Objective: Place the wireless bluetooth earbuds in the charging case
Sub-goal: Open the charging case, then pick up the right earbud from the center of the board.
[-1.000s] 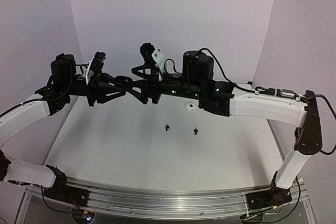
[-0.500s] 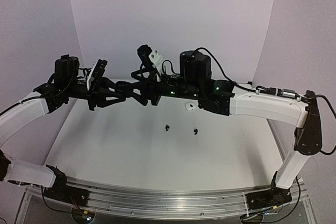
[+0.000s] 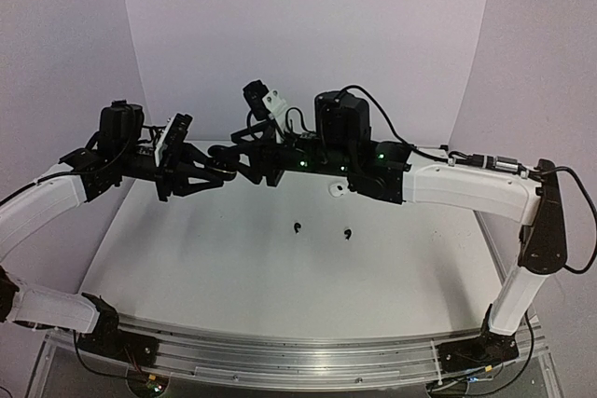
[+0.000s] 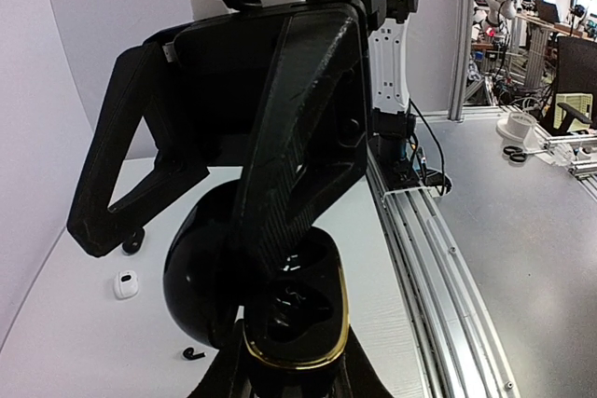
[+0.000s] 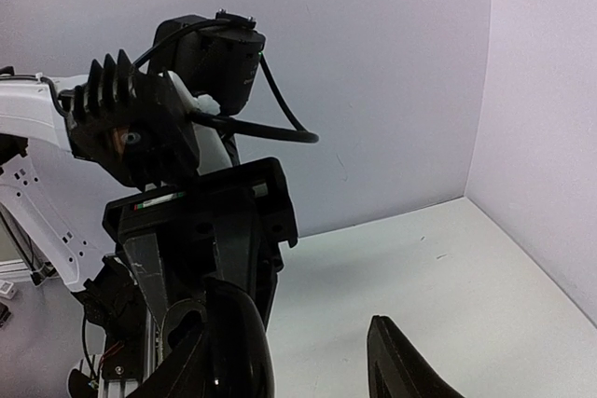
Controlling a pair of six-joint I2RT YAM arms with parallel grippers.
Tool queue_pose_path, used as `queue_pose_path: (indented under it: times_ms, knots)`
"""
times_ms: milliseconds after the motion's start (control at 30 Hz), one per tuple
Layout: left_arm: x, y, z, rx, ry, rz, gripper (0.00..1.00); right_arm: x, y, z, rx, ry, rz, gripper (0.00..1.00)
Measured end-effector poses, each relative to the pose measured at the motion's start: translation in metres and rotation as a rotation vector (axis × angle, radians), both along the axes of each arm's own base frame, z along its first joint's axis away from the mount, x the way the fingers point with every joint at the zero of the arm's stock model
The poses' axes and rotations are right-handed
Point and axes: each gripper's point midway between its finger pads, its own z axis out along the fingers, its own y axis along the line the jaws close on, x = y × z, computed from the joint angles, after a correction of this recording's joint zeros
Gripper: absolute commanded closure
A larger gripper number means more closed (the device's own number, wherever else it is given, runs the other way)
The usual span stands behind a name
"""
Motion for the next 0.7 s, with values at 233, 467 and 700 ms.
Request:
queue_pose_path:
  times_ms: [233, 467, 700]
  knots:
    - [-0.001, 0.001, 0.000, 0.003, 0.013, 0.003, 1.00, 0.009, 0.000, -0.004, 0.019, 0.116, 0.012, 0.43]
    - [0.001, 0.001, -0.004, 0.020, 0.106, 0.023, 1.00, 0.012, 0.003, -0.013, 0.020, 0.211, 0.064, 0.37]
    - [-0.001, -0.001, -0.009, 0.029, 0.197, 0.009, 1.00, 0.007, 0.008, -0.015, 0.014, 0.251, 0.114, 0.33]
